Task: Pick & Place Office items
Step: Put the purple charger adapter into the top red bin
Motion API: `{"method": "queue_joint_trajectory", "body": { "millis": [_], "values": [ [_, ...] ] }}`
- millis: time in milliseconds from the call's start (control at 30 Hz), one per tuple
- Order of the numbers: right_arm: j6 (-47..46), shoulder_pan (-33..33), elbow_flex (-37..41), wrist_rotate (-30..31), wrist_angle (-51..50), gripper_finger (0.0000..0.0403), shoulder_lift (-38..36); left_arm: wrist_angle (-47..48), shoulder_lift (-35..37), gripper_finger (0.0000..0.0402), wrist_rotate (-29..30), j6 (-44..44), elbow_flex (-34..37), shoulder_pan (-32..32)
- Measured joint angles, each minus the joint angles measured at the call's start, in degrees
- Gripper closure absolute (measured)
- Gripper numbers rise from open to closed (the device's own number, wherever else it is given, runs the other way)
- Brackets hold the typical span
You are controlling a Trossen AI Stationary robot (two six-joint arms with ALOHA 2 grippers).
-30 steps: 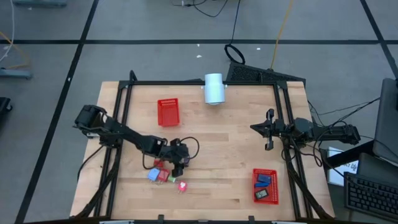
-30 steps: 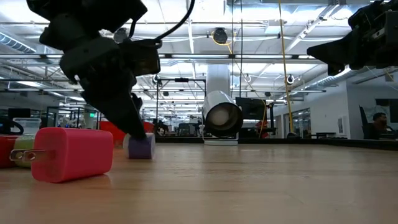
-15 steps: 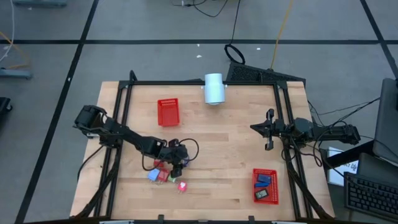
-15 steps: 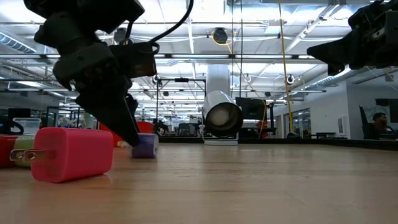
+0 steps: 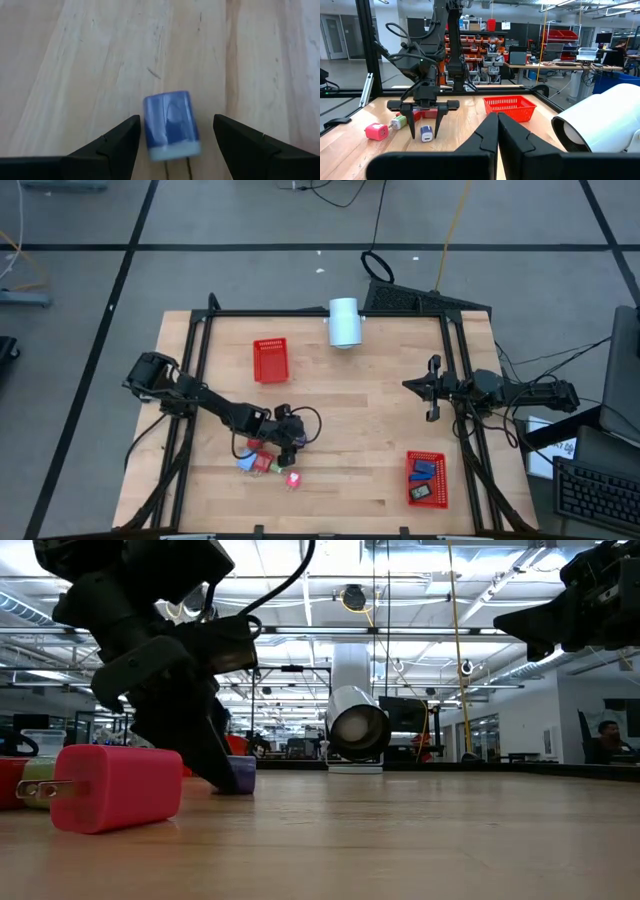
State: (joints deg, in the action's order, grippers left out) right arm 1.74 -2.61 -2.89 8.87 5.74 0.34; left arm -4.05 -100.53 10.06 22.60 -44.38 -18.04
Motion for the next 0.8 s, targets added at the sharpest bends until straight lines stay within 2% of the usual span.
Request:
{"method": "queue_joint_trajectory", "body": {
  "millis": [167, 500, 633, 800],
  "values": [
    [-0.02, 0.0, 0.02, 0.02, 0.0, 0.0403, 0.0, -0.95, -0.94, 0.0149, 2.5, 0.8, -0.07, -0.16],
    [0.0, 0.0, 0.01, 0.02, 0.0, 0.0403, -0.01, -0.72, -0.9, 0.0151, 3.34, 1.75, -0.07, -0.05],
    [-0.01, -0.01, 0.01, 0.02, 0.0, 0.0403, 0.0, -0.54, -0.9, 0.0179, 3.65, 1.71, -0.07, -0.01],
    [-0.02, 0.0, 0.0, 0.02, 0.0, 0.0403, 0.0, -0.36, -0.9, 0.0241, 4.13, 2.65, -0.02, 0.06]
  ]
}}
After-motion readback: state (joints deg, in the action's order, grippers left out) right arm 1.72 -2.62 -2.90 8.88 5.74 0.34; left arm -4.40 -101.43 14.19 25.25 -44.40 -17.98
